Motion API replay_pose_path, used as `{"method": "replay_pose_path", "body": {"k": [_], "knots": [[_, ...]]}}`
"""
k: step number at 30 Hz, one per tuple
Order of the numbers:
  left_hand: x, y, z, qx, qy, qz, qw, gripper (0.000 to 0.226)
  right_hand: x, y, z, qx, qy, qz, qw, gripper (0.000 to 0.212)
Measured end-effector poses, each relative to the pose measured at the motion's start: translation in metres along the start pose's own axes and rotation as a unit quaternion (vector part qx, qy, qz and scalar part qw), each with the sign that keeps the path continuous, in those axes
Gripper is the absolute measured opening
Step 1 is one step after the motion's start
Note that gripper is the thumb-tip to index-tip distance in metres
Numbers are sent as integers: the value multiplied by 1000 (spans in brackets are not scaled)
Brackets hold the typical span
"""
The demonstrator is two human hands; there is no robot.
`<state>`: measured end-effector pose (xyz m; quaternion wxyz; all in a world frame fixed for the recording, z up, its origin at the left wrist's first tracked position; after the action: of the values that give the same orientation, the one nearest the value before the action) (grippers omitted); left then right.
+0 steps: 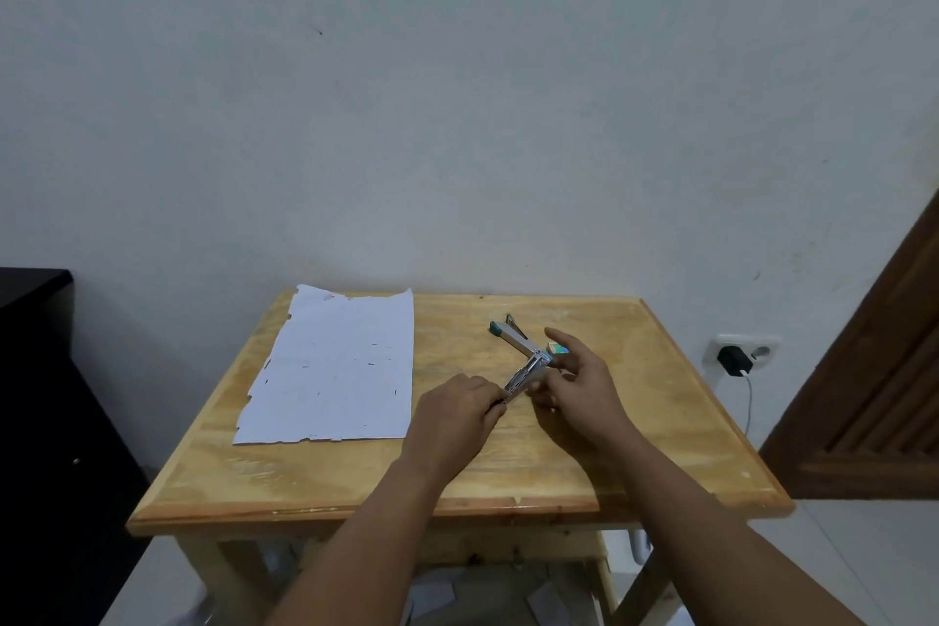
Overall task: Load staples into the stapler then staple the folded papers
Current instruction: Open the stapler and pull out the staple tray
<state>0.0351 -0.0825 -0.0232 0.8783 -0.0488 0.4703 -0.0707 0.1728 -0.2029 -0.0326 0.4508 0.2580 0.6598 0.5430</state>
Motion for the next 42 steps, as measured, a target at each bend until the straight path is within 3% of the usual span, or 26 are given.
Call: {"method": "replay_pose_path", "body": {"k": [4, 9, 13, 16, 19, 22, 26, 30, 35, 42], "knots": [[1, 0, -1, 4, 3, -1, 1000, 26, 0, 0, -6, 3, -5, 8, 1000, 58], [1, 0, -1, 2, 3, -4, 1000, 27, -1, 10, -21, -69, -92, -112, 987, 87], [2, 1, -1, 0, 1, 0, 1000, 26, 8, 11, -30, -124, -81, -165, 975, 61], [3, 2, -1, -2, 2, -1, 1000, 26, 6, 6, -28, -102, -89, -130, 982, 72], [4, 3, -1, -3, 3, -2, 1000, 25, 5, 8, -26, -126, -82, -122, 981, 56], [5, 4, -1, -5, 3, -4, 1000, 23, 0, 3, -20, -106, -92, -114, 983, 73], [4, 3, -1, -2, 0, -3, 1000, 24, 23, 9, -23, -142, -22, -214, 966, 53], [5, 3, -1, -2, 5, -4, 1000, 25, 12, 13, -22, -121, -51, -171, 977, 85], [4, 2, 0, 3, 4, -1, 1000, 26, 3, 12, -22, -107, -70, -171, 977, 94], [3, 1, 0, 7, -1, -3, 1000, 25, 12, 3, -14, -91, -34, -186, 978, 67]]}}
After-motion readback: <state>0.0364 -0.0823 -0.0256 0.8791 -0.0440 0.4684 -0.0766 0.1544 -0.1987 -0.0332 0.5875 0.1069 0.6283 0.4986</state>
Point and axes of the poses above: each hand's wrist, its own z-axis towards the middle knuckle, its own x-axis out of the palm, y = z × x, the point moved 9 cm from there along z, towards the middle knuckle, and after that the axes turned 10 degrees about x, right-handed, at the moved point
